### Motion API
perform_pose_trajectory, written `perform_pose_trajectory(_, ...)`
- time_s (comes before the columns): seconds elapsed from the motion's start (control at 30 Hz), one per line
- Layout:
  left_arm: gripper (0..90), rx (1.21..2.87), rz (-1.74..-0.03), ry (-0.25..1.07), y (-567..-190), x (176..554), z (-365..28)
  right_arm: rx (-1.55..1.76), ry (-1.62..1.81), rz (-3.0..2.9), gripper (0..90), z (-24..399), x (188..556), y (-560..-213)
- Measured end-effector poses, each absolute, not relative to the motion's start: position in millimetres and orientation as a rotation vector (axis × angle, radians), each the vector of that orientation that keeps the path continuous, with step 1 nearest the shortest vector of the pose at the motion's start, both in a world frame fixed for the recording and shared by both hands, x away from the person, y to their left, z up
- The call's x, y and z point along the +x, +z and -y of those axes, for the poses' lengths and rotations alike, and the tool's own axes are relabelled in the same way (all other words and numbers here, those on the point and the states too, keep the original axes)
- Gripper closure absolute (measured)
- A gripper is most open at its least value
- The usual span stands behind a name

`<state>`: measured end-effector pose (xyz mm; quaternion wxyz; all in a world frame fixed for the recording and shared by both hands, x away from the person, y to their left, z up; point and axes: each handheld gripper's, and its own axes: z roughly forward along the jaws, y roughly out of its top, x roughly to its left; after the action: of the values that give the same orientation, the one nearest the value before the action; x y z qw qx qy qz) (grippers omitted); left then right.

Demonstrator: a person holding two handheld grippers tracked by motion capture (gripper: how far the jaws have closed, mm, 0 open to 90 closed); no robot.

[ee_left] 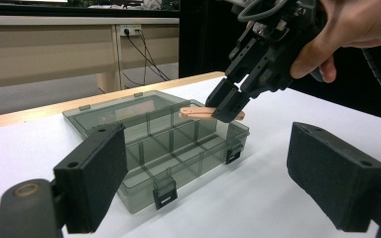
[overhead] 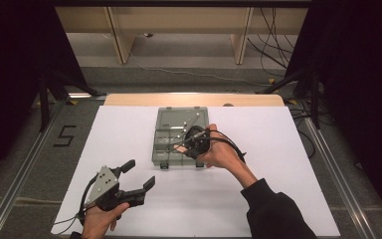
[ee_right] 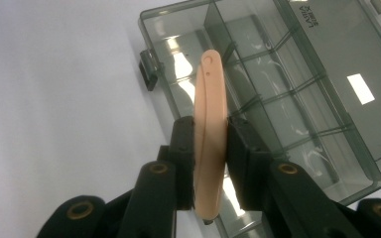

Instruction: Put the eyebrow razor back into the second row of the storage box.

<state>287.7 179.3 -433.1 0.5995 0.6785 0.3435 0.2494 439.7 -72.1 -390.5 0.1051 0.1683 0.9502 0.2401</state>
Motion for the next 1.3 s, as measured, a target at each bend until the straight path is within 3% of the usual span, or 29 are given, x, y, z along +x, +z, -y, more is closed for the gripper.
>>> perform_pose_trajectory(1.3, 15.5, 1.570, -0.793, 0.576, -432.8, 287.7, -179.7, 0.487, 0.563, -2.866, 74.3, 60.2, 468.3, -411.7)
